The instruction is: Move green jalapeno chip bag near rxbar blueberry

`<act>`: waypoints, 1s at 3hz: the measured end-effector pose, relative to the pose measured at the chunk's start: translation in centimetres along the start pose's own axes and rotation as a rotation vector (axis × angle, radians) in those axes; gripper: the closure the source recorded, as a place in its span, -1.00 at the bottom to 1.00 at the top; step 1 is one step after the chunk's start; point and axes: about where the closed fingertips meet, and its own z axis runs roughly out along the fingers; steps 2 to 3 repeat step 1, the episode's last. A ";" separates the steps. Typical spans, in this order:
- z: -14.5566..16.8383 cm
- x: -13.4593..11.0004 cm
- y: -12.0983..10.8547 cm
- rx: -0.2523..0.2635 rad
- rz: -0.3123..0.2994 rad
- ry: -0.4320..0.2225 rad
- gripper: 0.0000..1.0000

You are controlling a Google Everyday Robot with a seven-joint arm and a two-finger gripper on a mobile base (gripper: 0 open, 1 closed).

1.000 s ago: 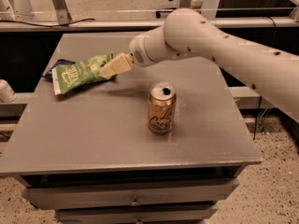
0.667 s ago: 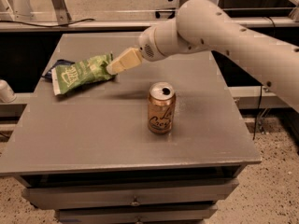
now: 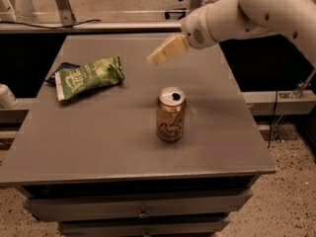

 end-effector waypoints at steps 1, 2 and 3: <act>0.0 -0.3 0.4 -0.014 -0.009 0.004 -1.00; 0.0 -0.3 0.4 -0.014 -0.009 0.004 -1.00; 0.0 -0.3 0.4 -0.014 -0.009 0.004 -1.00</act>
Offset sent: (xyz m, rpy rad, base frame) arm 0.0000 0.0000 0.0000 0.0000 0.0000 0.0000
